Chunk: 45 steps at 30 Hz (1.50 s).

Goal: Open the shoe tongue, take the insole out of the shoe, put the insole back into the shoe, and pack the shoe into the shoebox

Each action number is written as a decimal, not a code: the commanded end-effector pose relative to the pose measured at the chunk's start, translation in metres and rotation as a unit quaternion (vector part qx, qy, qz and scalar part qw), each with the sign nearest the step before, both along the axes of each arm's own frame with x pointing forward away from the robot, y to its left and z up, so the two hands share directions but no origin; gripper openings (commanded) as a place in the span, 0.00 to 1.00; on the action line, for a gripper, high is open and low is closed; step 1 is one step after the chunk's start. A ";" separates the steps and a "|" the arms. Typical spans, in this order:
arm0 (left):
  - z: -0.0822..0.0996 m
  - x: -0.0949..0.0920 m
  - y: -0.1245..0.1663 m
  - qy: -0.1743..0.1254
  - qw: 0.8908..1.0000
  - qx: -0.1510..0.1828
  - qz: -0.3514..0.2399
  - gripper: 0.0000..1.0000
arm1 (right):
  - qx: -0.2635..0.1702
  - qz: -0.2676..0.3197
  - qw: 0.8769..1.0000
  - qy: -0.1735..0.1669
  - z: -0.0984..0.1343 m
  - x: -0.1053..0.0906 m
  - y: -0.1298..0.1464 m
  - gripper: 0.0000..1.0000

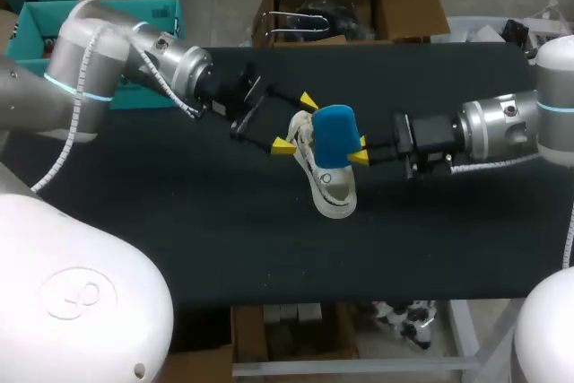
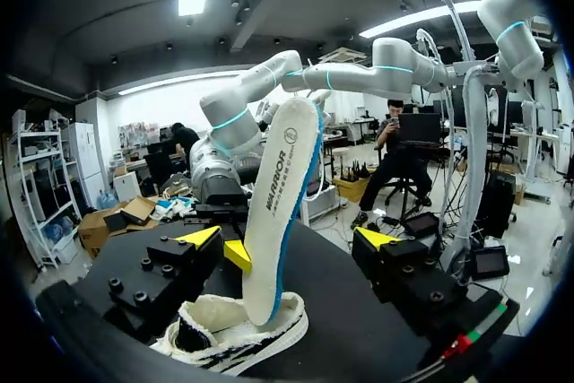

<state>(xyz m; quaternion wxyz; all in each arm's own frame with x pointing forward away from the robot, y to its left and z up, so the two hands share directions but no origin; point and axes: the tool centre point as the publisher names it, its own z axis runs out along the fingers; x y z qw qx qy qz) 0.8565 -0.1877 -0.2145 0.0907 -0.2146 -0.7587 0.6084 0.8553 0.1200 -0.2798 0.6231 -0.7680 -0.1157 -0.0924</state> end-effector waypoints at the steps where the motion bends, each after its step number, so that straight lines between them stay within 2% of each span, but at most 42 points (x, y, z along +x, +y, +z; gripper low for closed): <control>1: 0.011 0.001 0.002 -0.009 0.999 0.033 0.004 1.00 | 0.004 -0.021 1.000 -0.009 0.000 -0.008 -0.002 0.00; 10: 0.011 0.001 0.002 -0.009 0.999 0.033 0.004 1.00 | 0.016 -0.056 0.998 -0.033 -0.004 -0.013 0.002 0.00; 13: -0.001 0.003 -0.004 -0.041 0.999 0.013 0.008 1.00 | 0.020 -0.053 0.998 -0.034 -0.007 -0.011 0.002 0.00; 20: -0.034 0.014 -0.020 -0.102 0.995 0.006 -0.002 1.00 | 0.023 -0.050 0.998 -0.038 -0.009 -0.009 0.001 0.00; 26: -0.041 0.020 -0.027 -0.118 0.993 0.008 -0.005 1.00 | 0.016 -0.054 0.997 -0.054 -0.012 -0.007 0.002 0.00; 31: -0.044 0.019 -0.028 -0.133 0.991 0.028 -0.018 1.00 | 0.011 -0.070 0.995 -0.076 -0.014 -0.008 0.001 0.00; 36: -0.046 0.021 -0.023 -0.128 0.990 0.042 -0.031 1.00 | 0.019 -0.066 0.995 -0.067 -0.013 -0.010 0.000 0.00; 41: -0.037 0.035 -0.008 -0.078 0.992 0.052 -0.081 1.00 | 0.030 -0.019 0.998 -0.045 -0.011 -0.013 -0.002 0.00; 45: -0.033 0.047 0.005 -0.034 0.989 0.053 -0.133 1.00 | 0.030 0.016 0.999 -0.040 -0.010 -0.023 -0.001 0.00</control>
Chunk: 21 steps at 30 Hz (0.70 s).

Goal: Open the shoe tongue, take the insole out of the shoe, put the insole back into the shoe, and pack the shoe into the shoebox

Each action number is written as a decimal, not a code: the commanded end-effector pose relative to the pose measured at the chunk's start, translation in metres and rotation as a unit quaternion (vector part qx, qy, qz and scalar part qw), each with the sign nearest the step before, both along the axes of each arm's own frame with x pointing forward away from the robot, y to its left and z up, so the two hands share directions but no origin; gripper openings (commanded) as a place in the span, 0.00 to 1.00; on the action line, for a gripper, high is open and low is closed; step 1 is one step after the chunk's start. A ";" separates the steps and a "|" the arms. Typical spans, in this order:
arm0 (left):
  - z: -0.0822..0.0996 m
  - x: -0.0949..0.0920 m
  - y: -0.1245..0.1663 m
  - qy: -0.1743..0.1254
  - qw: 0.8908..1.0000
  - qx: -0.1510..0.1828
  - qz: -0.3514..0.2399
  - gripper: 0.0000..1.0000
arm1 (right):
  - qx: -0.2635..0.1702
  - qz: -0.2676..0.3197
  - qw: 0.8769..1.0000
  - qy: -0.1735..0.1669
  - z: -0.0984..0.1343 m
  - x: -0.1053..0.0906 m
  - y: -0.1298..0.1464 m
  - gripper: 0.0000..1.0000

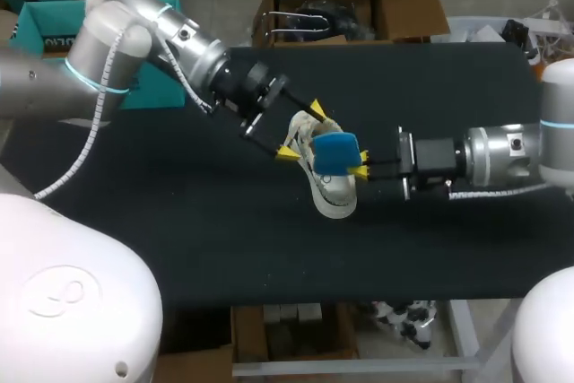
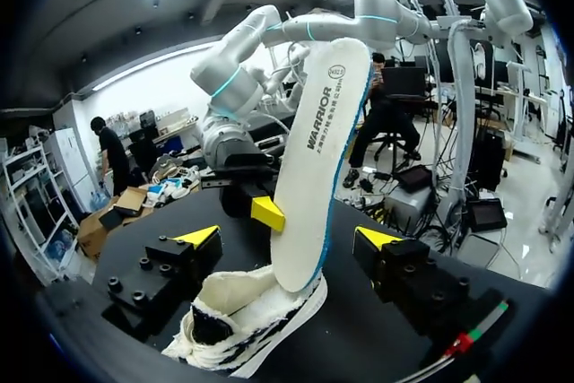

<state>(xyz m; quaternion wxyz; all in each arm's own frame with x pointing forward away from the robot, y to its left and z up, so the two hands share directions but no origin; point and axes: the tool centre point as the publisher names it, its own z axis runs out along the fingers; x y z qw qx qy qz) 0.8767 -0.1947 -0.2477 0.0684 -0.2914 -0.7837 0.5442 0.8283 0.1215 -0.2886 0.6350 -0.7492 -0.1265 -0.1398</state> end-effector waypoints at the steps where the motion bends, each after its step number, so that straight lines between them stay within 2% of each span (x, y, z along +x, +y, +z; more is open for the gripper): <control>1: 0.002 0.030 0.016 0.061 0.993 0.013 -0.100 1.00 | 0.000 0.040 0.999 0.004 -0.001 0.001 -0.002 0.00; 7: 0.007 0.038 0.029 0.102 0.982 0.029 -0.159 1.00 | 0.003 0.055 0.998 0.000 0.000 -0.019 -0.002 0.00; 13: 0.005 0.040 0.031 0.129 0.965 0.079 -0.212 1.00 | 0.001 0.075 0.997 0.001 0.005 -0.038 0.000 0.00; 21: 0.003 0.030 0.021 0.126 0.959 0.098 -0.235 1.00 | -0.003 0.091 0.996 0.003 0.006 -0.052 0.003 0.00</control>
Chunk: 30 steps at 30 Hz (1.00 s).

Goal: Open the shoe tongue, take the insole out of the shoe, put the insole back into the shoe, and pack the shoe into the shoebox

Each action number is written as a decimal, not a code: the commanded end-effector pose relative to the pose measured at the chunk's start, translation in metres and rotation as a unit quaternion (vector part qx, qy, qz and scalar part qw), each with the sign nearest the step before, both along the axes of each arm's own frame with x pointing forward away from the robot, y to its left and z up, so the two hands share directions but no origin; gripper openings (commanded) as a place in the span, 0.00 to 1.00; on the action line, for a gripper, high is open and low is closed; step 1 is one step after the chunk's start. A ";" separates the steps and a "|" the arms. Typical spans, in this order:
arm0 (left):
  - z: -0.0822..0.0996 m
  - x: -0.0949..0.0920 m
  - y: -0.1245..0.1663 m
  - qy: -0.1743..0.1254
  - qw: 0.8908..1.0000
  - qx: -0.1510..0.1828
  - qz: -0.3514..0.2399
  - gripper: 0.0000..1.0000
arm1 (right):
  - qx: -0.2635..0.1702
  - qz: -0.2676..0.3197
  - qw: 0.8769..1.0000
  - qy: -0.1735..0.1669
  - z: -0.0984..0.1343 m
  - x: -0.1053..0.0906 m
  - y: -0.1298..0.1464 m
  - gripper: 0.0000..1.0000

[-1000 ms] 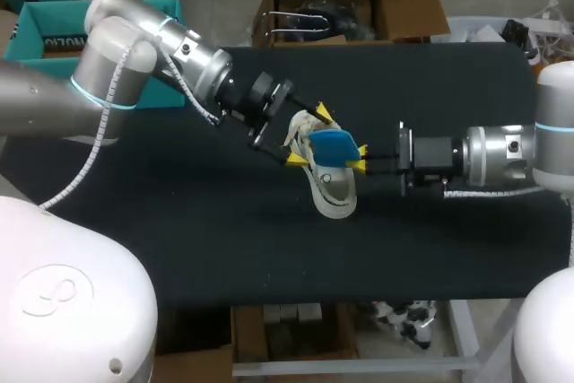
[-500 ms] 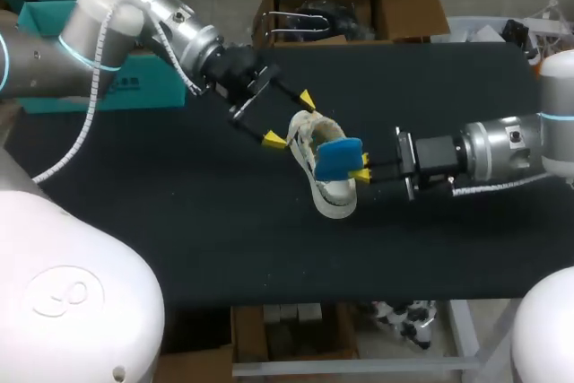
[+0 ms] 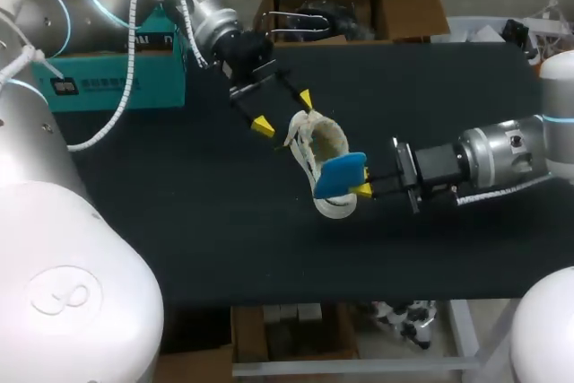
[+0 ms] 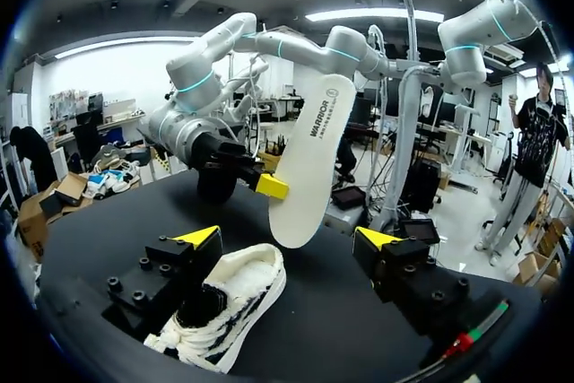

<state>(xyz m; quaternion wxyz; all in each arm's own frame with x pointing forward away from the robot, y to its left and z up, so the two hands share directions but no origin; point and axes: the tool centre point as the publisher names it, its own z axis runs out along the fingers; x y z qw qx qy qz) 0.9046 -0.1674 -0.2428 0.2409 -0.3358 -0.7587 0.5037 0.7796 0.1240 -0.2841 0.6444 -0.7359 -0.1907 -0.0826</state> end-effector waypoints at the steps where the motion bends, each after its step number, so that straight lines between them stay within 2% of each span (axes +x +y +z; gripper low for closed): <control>1: -0.002 0.002 -0.007 0.028 0.994 0.028 -0.102 1.00 | 0.000 0.009 1.000 0.001 0.000 -0.003 0.002 0.00; 6: -0.002 -0.002 -0.010 0.024 0.993 0.030 -0.109 1.00 | 0.005 0.021 1.000 0.005 -0.002 -0.003 0.003 0.00; 9: 0.000 -0.003 -0.011 0.024 0.994 0.017 -0.101 1.00 | 0.006 0.026 1.000 0.009 -0.002 -0.004 0.002 0.00; 30: 0.000 -0.003 -0.011 0.024 0.994 0.017 -0.101 1.00 | 0.006 0.041 0.999 0.018 0.000 -0.005 -0.002 0.00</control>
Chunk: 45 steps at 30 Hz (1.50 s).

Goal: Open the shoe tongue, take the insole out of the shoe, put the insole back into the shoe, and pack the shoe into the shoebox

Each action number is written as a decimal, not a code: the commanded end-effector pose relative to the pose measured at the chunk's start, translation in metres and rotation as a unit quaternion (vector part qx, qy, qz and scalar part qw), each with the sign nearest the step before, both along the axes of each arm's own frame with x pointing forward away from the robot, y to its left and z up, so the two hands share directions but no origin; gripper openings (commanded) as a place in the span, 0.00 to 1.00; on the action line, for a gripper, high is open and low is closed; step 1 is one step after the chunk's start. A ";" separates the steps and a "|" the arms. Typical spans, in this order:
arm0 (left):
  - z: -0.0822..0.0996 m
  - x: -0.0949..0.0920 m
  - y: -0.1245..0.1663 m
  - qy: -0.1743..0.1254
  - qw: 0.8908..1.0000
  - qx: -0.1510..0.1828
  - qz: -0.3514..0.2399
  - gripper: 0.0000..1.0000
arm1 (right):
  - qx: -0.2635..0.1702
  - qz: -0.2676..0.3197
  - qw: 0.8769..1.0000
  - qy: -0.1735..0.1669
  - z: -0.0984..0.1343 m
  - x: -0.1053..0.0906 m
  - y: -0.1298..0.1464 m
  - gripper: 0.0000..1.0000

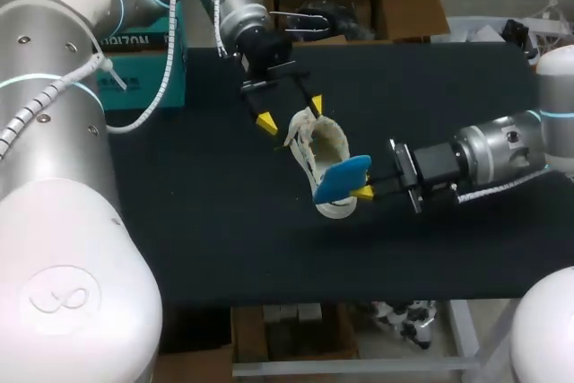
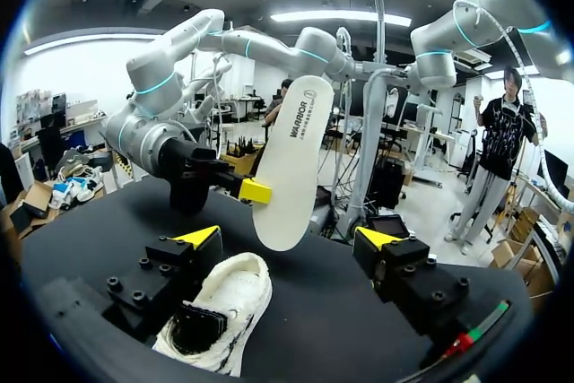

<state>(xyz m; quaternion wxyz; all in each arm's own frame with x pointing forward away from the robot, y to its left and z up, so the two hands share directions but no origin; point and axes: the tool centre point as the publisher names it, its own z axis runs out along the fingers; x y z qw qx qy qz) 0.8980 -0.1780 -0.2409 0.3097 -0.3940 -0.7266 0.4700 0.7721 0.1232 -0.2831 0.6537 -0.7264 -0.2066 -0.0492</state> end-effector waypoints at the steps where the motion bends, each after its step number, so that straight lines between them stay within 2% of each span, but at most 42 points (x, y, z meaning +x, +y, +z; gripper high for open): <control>1: -0.002 0.004 0.000 0.005 1.000 -0.001 -0.003 1.00 | 0.001 0.005 1.000 0.003 -0.001 0.002 -0.001 0.00; 17: -0.002 0.004 0.000 0.005 1.000 -0.001 -0.003 1.00 | -0.001 0.017 1.000 0.007 0.000 0.005 -0.001 0.00; 23: -0.002 0.004 0.000 0.005 1.000 -0.001 -0.003 1.00 | 0.003 0.012 1.000 -0.002 0.000 0.013 0.000 0.00; 25: 0.002 0.003 -0.003 -0.009 0.999 -0.033 0.033 1.00 | 0.005 0.007 1.000 -0.004 0.001 0.016 0.000 0.00; 27: 0.006 -0.002 -0.003 -0.017 0.996 -0.069 0.058 1.00 | 0.006 0.004 1.000 -0.004 0.001 0.020 0.001 0.00; 29: 0.007 -0.006 -0.002 -0.045 0.992 -0.086 0.085 1.00 | 0.008 0.002 1.000 -0.002 0.001 0.023 0.002 0.00; 30: 0.008 -0.007 -0.003 -0.040 0.989 -0.102 0.096 1.00 | 0.008 0.001 1.000 0.000 0.001 0.024 0.002 0.00; 32: 0.008 -0.011 -0.002 -0.065 0.982 -0.119 0.130 1.00 | 0.013 -0.008 1.000 0.003 0.001 0.026 0.002 0.00; 34: 0.007 -0.015 -0.002 -0.066 0.977 -0.137 0.150 1.00 | 0.017 -0.016 1.000 0.001 0.000 0.029 0.002 0.00; 38: 0.001 -0.026 -0.006 -0.099 0.964 -0.149 0.198 1.00 | 0.014 -0.032 0.999 0.004 -0.001 0.037 0.002 0.00; 40: -0.002 -0.030 -0.008 -0.108 0.958 -0.154 0.216 1.00 | -0.001 -0.048 0.999 0.007 -0.001 0.040 0.003 0.00; 43: -0.006 -0.036 -0.012 -0.124 0.950 -0.159 0.237 1.00 | -0.009 -0.057 0.998 -0.003 0.001 0.043 0.004 0.00; 45: -0.008 -0.037 -0.014 -0.144 0.944 -0.146 0.260 1.00 | -0.005 -0.058 0.998 -0.009 0.001 0.045 0.004 0.00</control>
